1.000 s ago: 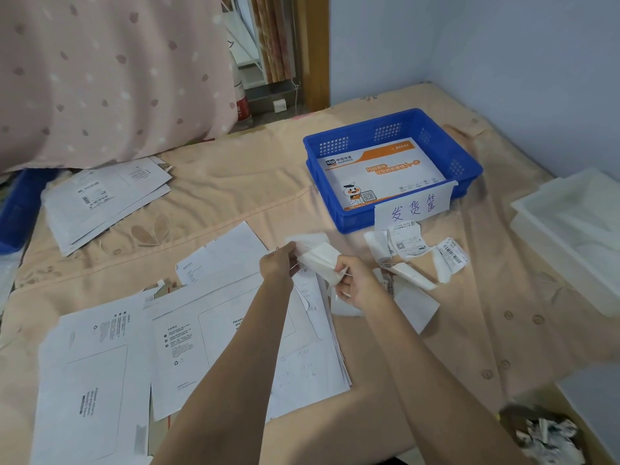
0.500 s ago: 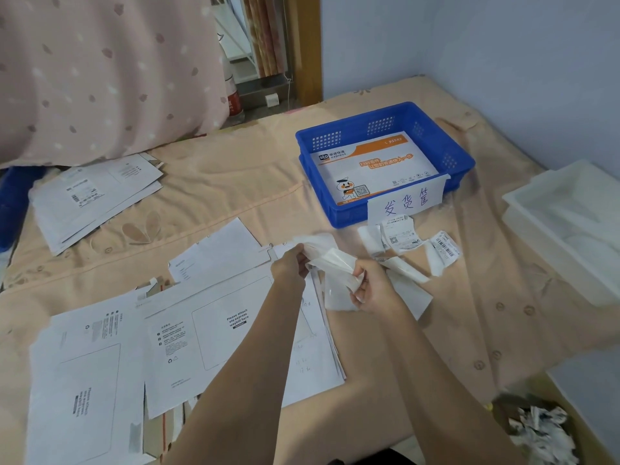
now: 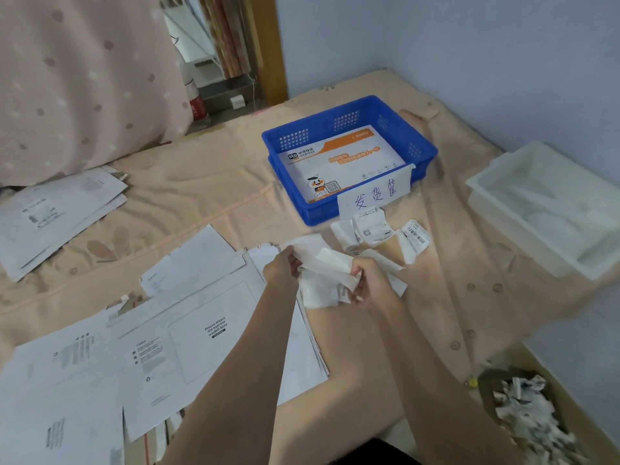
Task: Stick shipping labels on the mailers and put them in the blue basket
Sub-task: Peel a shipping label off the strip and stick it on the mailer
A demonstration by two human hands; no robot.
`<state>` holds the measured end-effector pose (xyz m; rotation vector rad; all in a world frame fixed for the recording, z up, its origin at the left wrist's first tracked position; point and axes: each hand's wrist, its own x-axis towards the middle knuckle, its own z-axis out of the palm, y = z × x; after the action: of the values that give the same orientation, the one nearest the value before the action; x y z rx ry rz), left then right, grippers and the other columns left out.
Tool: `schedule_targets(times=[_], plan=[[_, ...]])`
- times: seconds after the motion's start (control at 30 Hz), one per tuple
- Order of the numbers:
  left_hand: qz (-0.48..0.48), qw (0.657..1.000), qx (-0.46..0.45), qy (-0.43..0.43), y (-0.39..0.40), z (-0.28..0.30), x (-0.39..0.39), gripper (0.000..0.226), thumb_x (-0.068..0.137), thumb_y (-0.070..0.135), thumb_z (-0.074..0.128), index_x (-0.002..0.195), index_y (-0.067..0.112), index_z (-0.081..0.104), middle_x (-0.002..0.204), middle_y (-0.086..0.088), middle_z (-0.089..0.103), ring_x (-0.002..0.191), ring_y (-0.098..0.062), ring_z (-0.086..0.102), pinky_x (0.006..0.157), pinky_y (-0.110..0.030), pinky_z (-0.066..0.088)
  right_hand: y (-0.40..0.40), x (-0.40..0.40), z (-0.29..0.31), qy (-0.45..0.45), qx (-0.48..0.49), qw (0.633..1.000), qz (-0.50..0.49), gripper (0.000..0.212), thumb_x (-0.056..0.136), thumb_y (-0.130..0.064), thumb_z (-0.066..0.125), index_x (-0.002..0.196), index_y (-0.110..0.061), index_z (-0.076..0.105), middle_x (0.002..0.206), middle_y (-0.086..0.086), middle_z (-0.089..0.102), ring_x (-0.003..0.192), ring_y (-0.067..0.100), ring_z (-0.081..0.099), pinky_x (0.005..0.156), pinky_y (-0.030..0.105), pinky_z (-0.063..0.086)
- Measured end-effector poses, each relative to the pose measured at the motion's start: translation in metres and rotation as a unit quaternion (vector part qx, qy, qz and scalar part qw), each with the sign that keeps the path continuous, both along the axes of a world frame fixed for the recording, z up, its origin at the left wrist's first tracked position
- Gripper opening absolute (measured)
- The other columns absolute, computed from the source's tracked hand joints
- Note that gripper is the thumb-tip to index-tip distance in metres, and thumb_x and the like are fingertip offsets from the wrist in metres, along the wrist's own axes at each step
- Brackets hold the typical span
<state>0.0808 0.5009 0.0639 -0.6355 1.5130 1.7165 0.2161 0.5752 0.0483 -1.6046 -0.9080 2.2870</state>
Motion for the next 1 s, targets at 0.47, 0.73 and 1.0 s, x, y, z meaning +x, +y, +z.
schedule_targets(times=[0.47,0.73,1.0], plan=[[-0.016,1.0,-0.004,0.003,0.023,-0.002,0.014,0.014,0.085,0.003,0.066,0.073,0.003,0.06,0.067,-0.007,0.065,0.062,-0.019,0.06,0.062,-0.025,0.052,0.011,0.03,0.01,-0.007,-0.009,0.999,-0.046,0.022,0.064,-0.009,0.049,0.08,-0.013,0.063,0.074,0.002,0.059,0.068,0.016,0.055,0.056,0.021,0.037],[-0.014,1.0,0.005,-0.01,0.027,-0.004,0.019,0.014,0.087,0.003,0.064,0.073,0.005,0.059,0.068,-0.006,0.064,0.062,-0.017,0.057,0.059,-0.024,0.048,0.011,0.039,0.013,-0.009,-0.01,0.999,-0.034,0.03,0.051,-0.015,0.051,0.08,-0.014,0.058,0.072,-0.001,0.054,0.06,0.012,0.048,0.054,0.02,0.04],[-0.012,1.0,0.004,-0.01,0.035,-0.003,0.02,0.015,0.087,0.003,0.063,0.073,0.006,0.06,0.045,0.0,0.063,0.062,-0.016,0.059,0.055,-0.023,0.047,0.014,0.044,0.016,-0.014,0.015,0.999,-0.028,0.014,0.065,-0.01,0.05,0.078,-0.013,0.055,0.068,0.001,0.05,0.055,0.014,0.044,0.056,0.023,0.036]])
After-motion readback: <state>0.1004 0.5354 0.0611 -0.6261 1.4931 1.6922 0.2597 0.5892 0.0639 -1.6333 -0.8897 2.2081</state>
